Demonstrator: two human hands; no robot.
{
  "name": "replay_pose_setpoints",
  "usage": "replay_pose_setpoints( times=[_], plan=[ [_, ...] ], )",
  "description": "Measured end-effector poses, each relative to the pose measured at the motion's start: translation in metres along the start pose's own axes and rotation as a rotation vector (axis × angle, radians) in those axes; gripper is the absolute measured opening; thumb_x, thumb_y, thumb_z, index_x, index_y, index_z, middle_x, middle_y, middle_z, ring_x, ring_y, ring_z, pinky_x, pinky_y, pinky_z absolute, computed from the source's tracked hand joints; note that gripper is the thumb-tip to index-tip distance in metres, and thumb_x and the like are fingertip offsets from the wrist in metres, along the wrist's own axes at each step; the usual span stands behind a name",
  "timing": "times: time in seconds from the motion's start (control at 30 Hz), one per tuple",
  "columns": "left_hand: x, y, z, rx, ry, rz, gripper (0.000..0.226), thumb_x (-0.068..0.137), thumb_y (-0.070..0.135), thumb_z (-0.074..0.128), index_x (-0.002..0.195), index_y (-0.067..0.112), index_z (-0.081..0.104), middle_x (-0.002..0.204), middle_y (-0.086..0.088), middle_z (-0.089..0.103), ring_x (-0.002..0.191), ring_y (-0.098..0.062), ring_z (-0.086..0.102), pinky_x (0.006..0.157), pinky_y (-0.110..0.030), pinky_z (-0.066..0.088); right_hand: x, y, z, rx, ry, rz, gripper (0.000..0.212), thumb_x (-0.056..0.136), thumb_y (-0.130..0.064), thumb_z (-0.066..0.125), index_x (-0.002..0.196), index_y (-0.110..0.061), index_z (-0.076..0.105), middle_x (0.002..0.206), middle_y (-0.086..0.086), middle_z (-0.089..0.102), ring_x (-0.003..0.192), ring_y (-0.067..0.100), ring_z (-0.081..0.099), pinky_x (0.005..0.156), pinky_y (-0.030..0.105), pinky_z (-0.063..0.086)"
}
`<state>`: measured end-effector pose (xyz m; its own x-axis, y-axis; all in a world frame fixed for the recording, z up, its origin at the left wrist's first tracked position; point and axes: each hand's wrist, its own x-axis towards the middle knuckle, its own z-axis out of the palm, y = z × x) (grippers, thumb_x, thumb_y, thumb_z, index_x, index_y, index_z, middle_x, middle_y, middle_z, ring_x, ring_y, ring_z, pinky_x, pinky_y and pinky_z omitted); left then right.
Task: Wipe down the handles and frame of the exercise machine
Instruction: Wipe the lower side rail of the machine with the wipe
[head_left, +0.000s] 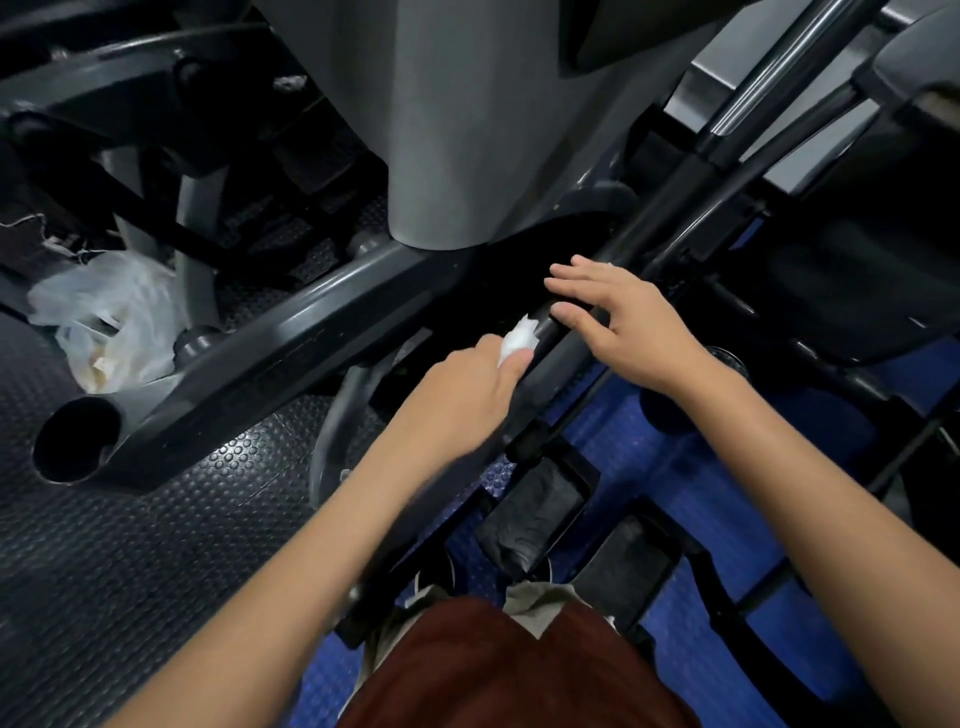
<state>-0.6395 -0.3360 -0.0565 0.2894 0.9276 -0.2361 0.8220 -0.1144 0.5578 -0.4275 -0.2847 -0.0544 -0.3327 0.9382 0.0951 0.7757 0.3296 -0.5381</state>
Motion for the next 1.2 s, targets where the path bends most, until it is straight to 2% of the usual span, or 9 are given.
replay_pose_setpoints(
  times=[0.17, 0.3, 0.43, 0.53, 0.7, 0.83, 1.0, 1.1, 1.2],
  plan=[
    [-0.057, -0.019, -0.004, 0.116, 0.001, -0.042, 0.033, 0.104, 0.055, 0.024, 0.106, 0.025, 0.039, 0.086, 0.009, 0.052, 0.073, -0.022, 0.053, 0.066, -0.034, 0.035, 0.0, 0.002, 0.002, 0.052, 0.024, 0.01, 0.039, 0.098, -0.034, 0.06, 0.134, -0.02, 0.063, 0.143, -0.007, 0.056, 0.142, 0.009, 0.038, 0.121, 0.038, 0.026],
    [-0.066, -0.019, -0.005, 0.28, 0.008, -0.034, 0.044, 0.103, 0.054, 0.021, 0.122, 0.02, 0.041, 0.109, -0.001, 0.06, 0.089, -0.027, 0.064, 0.068, -0.035, 0.041, 0.001, 0.002, 0.003, 0.075, 0.041, 0.009, 0.038, 0.097, -0.034, 0.063, 0.131, -0.019, 0.065, 0.139, -0.006, 0.059, 0.14, 0.01, 0.041, 0.12, 0.037, 0.028],
    [-0.018, 0.002, 0.009, 0.359, 0.092, 0.049, 0.059, 0.1, 0.057, 0.013, 0.132, 0.015, 0.041, 0.116, -0.004, 0.061, 0.09, -0.026, 0.066, 0.067, -0.035, 0.047, 0.002, -0.002, -0.001, 0.083, 0.049, 0.021, 0.036, 0.095, -0.032, 0.067, 0.128, -0.018, 0.068, 0.135, -0.005, 0.063, 0.138, 0.01, 0.044, 0.117, 0.027, 0.03],
    [0.005, 0.01, 0.012, 0.312, 0.104, 0.073, 0.052, 0.104, 0.052, 0.023, 0.129, 0.011, 0.043, 0.113, -0.008, 0.064, 0.086, -0.029, 0.067, 0.067, -0.04, 0.051, 0.002, -0.002, 0.0, 0.074, 0.057, 0.023, 0.036, 0.095, -0.032, 0.066, 0.128, -0.017, 0.068, 0.136, -0.006, 0.062, 0.138, 0.009, 0.043, 0.114, 0.02, 0.027],
    [-0.02, -0.01, 0.003, 0.069, 0.038, 0.022, 0.05, 0.105, 0.054, 0.025, 0.132, 0.017, 0.047, 0.097, 0.005, 0.064, 0.081, -0.021, 0.062, 0.069, -0.036, 0.044, -0.002, 0.0, 0.006, 0.1, 0.085, 0.018, 0.036, 0.096, -0.032, 0.065, 0.129, -0.017, 0.067, 0.138, -0.004, 0.061, 0.14, 0.011, 0.042, 0.12, 0.035, 0.029],
    [-0.047, -0.031, -0.01, -0.023, -0.087, -0.045, 0.048, 0.103, 0.058, 0.026, 0.116, 0.02, 0.052, 0.082, 0.009, 0.062, 0.079, -0.015, 0.062, 0.077, -0.038, 0.049, -0.002, 0.001, 0.008, 0.125, 0.083, 0.032, 0.037, 0.096, -0.032, 0.064, 0.131, -0.017, 0.066, 0.139, -0.004, 0.06, 0.14, 0.011, 0.041, 0.12, 0.037, 0.028],
    [-0.012, -0.014, -0.018, -0.12, -0.197, -0.074, 0.048, 0.105, 0.054, 0.029, 0.082, 0.016, 0.049, 0.076, 0.005, 0.058, 0.075, -0.016, 0.058, 0.072, -0.034, 0.045, -0.001, 0.002, 0.007, 0.141, 0.095, 0.029, 0.037, 0.096, -0.033, 0.065, 0.13, -0.017, 0.067, 0.137, -0.005, 0.061, 0.139, 0.01, 0.042, 0.12, 0.037, 0.028],
    [0.012, 0.006, -0.007, -0.052, -0.091, -0.044, 0.049, 0.104, 0.056, 0.027, 0.096, 0.015, 0.051, 0.091, -0.002, 0.065, 0.087, -0.025, 0.063, 0.08, -0.041, 0.048, -0.001, 0.002, 0.006, 0.136, 0.087, 0.022, 0.037, 0.096, -0.033, 0.065, 0.129, -0.018, 0.067, 0.137, -0.007, 0.061, 0.139, 0.008, 0.042, 0.12, 0.036, 0.029],
    [0.0, 0.013, 0.005, 0.114, 0.054, 0.004, 0.046, 0.106, 0.052, 0.027, 0.118, 0.013, 0.049, 0.103, -0.006, 0.066, 0.089, -0.032, 0.064, 0.072, -0.04, 0.046, -0.002, 0.003, 0.006, 0.144, 0.089, 0.024, 0.037, 0.095, -0.033, 0.065, 0.129, -0.019, 0.067, 0.137, -0.007, 0.061, 0.139, 0.008, 0.042, 0.12, 0.037, 0.029]
  ],
)
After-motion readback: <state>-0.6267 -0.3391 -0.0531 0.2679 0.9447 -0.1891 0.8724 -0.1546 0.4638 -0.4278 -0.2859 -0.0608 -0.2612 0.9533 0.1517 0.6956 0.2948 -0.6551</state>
